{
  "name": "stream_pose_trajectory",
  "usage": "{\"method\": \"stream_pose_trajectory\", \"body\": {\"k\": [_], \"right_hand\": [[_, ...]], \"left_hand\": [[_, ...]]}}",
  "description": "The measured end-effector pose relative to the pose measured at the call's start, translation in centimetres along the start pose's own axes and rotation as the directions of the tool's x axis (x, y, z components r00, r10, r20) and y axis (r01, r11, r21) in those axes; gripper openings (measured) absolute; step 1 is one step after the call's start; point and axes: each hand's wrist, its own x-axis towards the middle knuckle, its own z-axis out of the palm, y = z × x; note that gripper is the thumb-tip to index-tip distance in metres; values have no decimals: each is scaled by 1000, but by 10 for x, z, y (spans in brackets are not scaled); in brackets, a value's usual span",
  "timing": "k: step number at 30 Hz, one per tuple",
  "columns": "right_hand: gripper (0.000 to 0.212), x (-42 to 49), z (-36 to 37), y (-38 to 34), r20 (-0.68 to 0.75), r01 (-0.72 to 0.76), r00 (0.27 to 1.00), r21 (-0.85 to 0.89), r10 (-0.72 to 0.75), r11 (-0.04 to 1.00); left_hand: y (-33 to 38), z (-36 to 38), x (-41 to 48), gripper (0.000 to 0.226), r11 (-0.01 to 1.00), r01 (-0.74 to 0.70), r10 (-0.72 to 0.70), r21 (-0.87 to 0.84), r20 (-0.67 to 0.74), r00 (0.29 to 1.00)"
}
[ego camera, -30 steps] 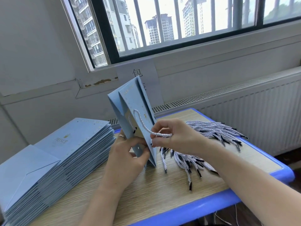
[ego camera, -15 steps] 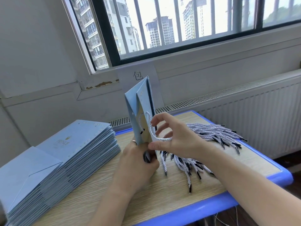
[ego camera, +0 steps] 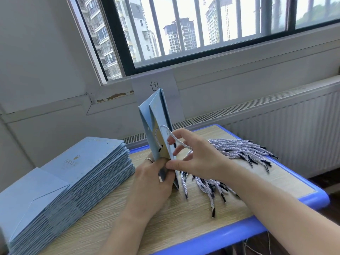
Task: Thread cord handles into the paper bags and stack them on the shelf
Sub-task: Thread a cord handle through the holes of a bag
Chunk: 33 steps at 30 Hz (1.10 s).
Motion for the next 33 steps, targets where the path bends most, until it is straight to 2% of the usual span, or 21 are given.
{"method": "stream_pose_trajectory", "body": {"k": [3,7,10,11,15,18,20,23,26,33], "right_hand": [[48,0,0,-1,-3,1,1000,2,-1,1000],[47,-1,-1,0,-14,1,1000,-11,-1,1000],[42,0,-1,2,-27,2,1000,-16,-2,1000],[40,1,-1,3,-31,5,1000,-17,-6,1000],[36,1,0,5,-42,21,999,-23,-22,1000],[33,1,0,5,-48,38,998,-47,-41,998],[32,1,0,2,-49,50,997,-56,-52,997],[33,-1,1,0,-41,55,997,-52,-58,997],[34,-2,2,1,-40,47,998,-41,-48,998],[30,0,4,6,-49,27,998,-30,-29,999]], "left_hand": [[1,2,0,5,1000,-5,5,7,-8,1000],[1,2,-2,9,998,5,-9,62,60,998],[1,0,-3,5,995,-44,40,92,52,998],[1,0,-4,1,994,-62,59,92,35,998],[8,-7,-4,30,997,-66,72,45,-136,988],[11,-11,-1,30,995,-76,94,70,-312,945],[15,-12,4,35,993,-64,96,95,-380,920],[20,-14,16,37,990,-116,140,82,-422,896],[22,-12,29,20,982,-175,189,73,-454,871],[11,8,33,13,987,-138,162,87,-438,884]]}}
